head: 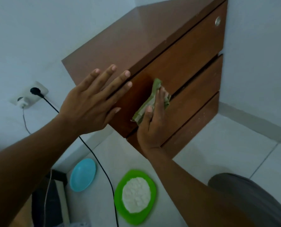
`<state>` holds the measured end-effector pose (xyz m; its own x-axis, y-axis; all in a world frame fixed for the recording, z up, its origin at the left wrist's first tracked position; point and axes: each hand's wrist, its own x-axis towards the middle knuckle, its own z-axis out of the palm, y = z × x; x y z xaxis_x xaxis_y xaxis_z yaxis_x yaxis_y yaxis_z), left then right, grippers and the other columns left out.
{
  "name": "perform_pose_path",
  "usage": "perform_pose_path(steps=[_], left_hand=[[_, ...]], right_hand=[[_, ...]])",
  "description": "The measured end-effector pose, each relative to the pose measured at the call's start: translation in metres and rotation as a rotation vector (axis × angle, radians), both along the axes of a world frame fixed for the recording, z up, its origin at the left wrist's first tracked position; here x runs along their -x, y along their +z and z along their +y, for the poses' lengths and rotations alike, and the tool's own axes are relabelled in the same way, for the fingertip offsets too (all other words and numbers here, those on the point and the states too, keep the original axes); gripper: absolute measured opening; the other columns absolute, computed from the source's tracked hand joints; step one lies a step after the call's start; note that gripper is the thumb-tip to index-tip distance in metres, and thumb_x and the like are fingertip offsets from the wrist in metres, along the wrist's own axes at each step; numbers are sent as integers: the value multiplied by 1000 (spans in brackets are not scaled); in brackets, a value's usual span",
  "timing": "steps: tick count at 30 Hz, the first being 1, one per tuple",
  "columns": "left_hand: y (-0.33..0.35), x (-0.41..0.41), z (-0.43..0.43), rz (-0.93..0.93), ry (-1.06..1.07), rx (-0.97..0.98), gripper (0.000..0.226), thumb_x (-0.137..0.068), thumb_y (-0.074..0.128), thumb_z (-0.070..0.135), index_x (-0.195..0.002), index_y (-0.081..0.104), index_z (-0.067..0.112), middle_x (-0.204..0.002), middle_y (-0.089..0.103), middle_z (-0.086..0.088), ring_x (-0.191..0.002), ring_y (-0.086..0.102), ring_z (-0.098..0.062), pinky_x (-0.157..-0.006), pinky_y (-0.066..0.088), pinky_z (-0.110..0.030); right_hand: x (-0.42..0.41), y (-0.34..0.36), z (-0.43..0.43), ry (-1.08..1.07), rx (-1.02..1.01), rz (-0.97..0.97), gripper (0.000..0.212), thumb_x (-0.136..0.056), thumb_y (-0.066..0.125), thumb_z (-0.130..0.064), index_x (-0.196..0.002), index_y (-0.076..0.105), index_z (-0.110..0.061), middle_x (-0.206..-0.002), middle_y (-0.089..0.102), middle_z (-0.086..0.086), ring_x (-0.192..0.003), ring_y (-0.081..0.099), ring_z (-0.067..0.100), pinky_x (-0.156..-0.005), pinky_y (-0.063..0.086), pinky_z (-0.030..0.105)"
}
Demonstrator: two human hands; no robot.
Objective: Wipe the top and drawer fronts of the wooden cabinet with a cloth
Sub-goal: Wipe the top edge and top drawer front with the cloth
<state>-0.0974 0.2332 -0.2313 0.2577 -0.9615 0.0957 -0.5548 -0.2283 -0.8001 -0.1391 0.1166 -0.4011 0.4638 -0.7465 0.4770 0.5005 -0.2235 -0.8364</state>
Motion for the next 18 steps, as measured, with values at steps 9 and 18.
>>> perform_pose_path(steps=[9,18], left_hand=[[-8,-9,6,20,-21,28,61,-110,23,39,-163,10,12,-170,8,-14,-155,8,-42,-126,15,-53],[-3,-3,2,23,43,-19,62,-110,18,39,-163,2,11,-170,0,-17,-156,2,-40,-127,9,-52]], right_hand=[[-22,-6,56,-132,162,169,66,-104,21,-38,-151,28,8,-161,24,24,-152,18,36,-119,25,56],[-52,-4,5,-254,99,174,61,-105,24,-30,-151,25,10,-161,22,27,-152,18,36,-120,23,55]])
